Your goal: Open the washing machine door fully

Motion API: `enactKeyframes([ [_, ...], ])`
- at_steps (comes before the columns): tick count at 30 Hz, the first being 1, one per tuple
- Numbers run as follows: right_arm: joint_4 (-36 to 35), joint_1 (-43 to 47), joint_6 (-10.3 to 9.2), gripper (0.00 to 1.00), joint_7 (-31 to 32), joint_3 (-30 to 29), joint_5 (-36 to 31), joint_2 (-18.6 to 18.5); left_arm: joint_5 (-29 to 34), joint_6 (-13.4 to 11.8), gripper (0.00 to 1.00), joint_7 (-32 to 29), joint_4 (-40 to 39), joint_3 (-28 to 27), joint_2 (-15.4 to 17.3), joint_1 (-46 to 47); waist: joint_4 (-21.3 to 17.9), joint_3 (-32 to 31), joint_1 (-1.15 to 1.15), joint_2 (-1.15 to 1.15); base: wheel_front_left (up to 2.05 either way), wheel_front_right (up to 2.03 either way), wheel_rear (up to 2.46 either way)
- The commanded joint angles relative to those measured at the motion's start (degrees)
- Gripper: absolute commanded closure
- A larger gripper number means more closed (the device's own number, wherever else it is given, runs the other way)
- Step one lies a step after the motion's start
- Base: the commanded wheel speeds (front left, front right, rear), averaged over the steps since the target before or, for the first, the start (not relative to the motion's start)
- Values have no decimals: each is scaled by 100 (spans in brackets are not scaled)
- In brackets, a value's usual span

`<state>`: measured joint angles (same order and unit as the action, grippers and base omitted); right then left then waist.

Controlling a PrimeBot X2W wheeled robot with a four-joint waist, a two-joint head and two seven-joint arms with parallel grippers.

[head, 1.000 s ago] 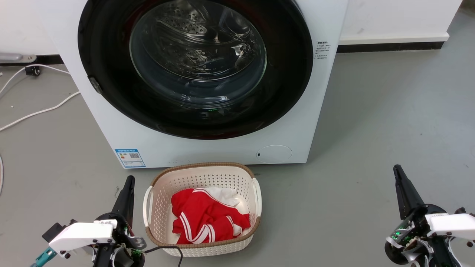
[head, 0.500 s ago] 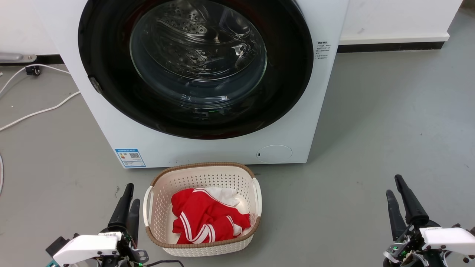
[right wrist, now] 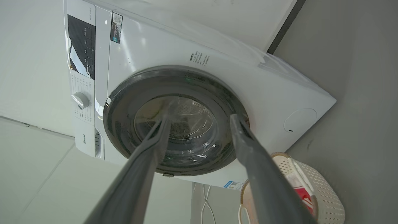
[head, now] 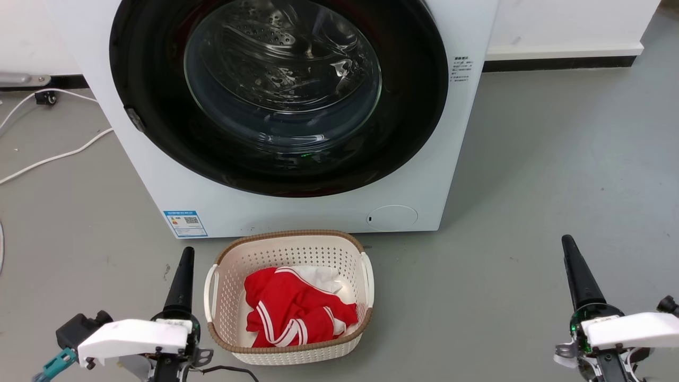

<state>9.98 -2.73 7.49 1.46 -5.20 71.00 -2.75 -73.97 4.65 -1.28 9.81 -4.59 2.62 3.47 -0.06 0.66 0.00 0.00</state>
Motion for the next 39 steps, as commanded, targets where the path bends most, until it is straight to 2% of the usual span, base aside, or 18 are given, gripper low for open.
enactKeyframes([
  [1,-205,-48,1,0,-71,45,-366,-20,300,-60,0,63,-186,45,18,51,-1,5,0,0,0,0,0],
  [20,-681,103,1,0,-470,255,-2680,-21,2284,-499,0,462,-625,383,22,-37,-12,46,0,0,0,0,0],
  [39,-927,280,1,0,-824,287,-4276,-21,3786,-572,0,810,-878,639,25,-172,-12,42,0,0,0,0,0],
])
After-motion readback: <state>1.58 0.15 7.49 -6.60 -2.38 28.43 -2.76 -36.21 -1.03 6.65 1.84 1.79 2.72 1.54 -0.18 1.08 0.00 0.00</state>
